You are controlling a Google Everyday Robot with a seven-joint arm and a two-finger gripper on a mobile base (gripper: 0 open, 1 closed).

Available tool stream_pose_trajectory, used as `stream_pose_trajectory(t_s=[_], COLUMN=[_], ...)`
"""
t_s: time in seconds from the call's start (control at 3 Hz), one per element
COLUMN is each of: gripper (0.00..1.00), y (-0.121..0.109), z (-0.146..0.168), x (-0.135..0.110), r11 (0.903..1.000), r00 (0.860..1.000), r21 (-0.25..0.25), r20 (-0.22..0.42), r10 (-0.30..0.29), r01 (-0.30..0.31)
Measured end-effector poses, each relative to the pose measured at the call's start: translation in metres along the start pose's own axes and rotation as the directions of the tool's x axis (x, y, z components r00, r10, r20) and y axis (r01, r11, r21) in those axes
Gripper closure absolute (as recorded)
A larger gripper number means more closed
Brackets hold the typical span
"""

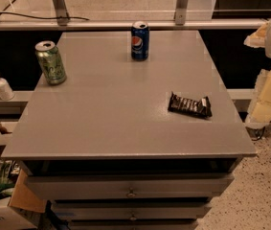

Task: Pick rxbar chocolate

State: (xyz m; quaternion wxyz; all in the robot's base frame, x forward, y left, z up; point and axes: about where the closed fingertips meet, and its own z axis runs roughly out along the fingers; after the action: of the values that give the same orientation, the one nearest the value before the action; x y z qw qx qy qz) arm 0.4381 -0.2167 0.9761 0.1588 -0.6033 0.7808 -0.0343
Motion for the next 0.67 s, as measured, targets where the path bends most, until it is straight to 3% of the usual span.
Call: stream_pose_trajectory(t_s=[0.67], gripper=[0.00], y=[-0.0003], z=[0.0021], x=[-0.0004], r11=[1.0000], r00=[1.000], r21=[-0.001], r20=[0.002], r10=[-0.002], r01=[0.002])
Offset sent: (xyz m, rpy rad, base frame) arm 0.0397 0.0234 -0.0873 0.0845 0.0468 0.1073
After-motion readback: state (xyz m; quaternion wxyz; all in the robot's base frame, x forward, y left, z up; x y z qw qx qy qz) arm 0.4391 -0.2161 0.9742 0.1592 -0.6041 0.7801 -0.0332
